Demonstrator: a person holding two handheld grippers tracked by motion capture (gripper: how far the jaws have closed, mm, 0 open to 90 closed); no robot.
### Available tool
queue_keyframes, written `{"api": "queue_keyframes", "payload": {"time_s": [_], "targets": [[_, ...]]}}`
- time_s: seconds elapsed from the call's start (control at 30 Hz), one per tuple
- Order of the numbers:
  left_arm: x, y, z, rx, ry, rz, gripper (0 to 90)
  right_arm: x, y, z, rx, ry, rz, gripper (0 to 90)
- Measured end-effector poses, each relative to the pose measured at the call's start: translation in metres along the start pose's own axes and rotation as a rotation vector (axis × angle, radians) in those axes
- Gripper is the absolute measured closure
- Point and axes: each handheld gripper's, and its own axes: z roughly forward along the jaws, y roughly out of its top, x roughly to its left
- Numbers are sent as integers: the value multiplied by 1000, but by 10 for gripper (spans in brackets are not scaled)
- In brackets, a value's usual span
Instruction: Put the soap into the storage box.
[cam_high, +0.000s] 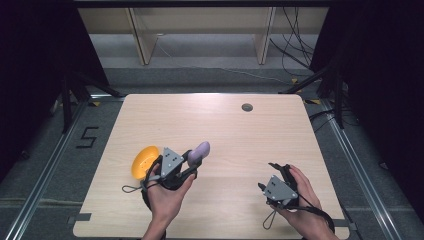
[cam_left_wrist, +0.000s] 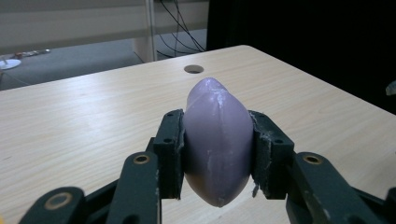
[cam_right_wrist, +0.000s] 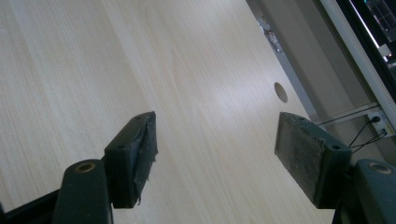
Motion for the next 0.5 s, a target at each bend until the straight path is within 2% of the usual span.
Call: {"api": "queue_keyframes", "payload": {"time_s": [0.13,0.17,0.23,0.27,0.33,0.37,0.5], "targets": [[6,-2,-4,-19,24,-24,593,-1,-1,0,5,-2,-19,307],[8,-2,-5,-24,31,-25,593,0,0,0,0,6,-1,307],[12,-3,-6,-25,49,-27,593,0,0,0,4,-11,-16,308],[14,-3,-7,-34,57,-32,593,0,0,1,-1,10,-34,308],[18,-3,-9,-35,75,-32,593,0,0,0,-3,-2,-30,308],[20,-3,-10,-39,88,-33,593,0,0,1,-4,21,-23,309],[27,-4,-14,-48,129,-32,593,0,0,0,-2,10,-23,310]]}}
